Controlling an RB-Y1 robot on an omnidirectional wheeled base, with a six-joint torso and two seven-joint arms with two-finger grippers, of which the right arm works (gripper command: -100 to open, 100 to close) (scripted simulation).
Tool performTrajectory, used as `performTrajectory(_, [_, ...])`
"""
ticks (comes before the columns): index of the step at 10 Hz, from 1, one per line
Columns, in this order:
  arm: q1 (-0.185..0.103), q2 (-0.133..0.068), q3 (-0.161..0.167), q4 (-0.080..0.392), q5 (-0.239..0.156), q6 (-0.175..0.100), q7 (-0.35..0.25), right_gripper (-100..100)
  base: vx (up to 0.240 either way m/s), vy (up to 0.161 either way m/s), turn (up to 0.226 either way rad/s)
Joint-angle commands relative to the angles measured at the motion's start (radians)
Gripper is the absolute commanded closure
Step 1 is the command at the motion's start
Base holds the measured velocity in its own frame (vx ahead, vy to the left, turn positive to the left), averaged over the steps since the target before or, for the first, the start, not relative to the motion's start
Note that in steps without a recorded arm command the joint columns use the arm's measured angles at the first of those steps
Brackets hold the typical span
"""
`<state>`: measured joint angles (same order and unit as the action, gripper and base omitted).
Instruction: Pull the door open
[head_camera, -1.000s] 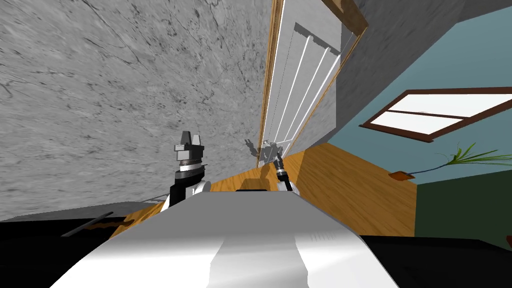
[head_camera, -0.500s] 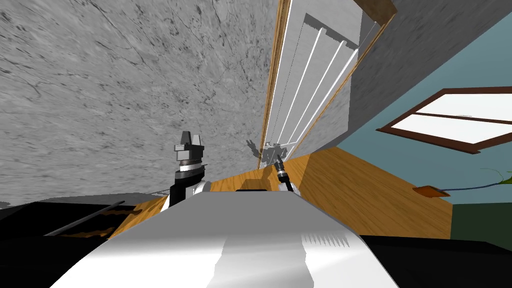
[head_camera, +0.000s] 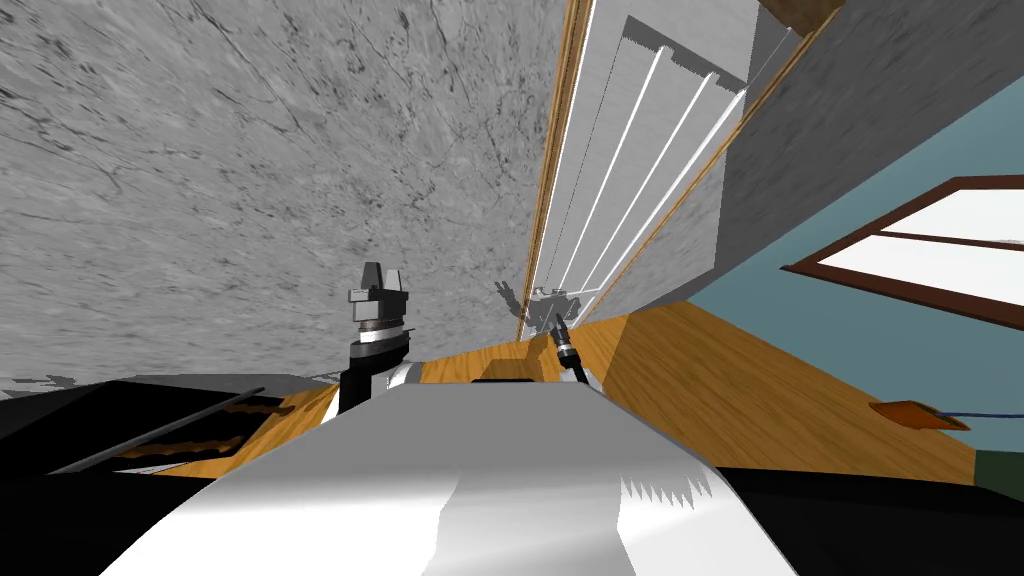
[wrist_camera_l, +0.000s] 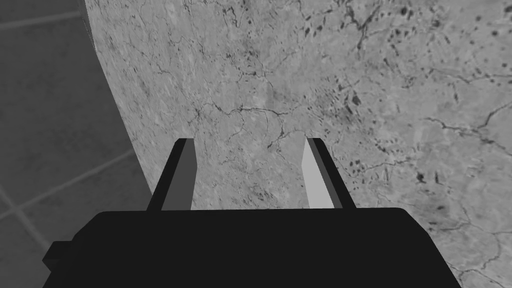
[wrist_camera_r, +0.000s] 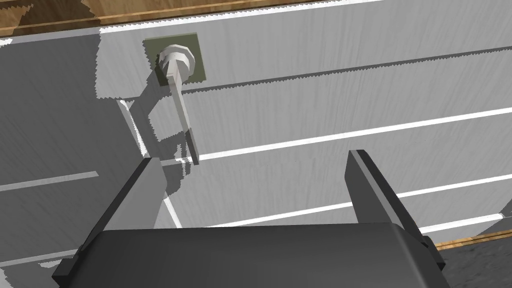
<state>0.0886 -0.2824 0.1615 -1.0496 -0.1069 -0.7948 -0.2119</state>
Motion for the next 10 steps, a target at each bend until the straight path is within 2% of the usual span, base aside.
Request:
performTrajectory(1, [-0.014, 0.001, 0.002, 0.030, -0.002, -0.008, -0.001, -100, 0.043, -0.044, 0.049])
performTrajectory(6, [-0.053, -0.026, 0.014, 0.170, -0.021, -0.048, -0.016, -100, 0.050, -0.060, 0.125])
performTrajectory(7, [-0.066, -0.035, 0.018, 0.216, -0.027, -0.061, -0.021, -100, 0.072, -0.094, 0.174])
performTrajectory(10, [-0.088, -0.050, 0.025, 0.293, -0.037, -0.083, -0.029, -100, 0.062, -0.088, 0.128])
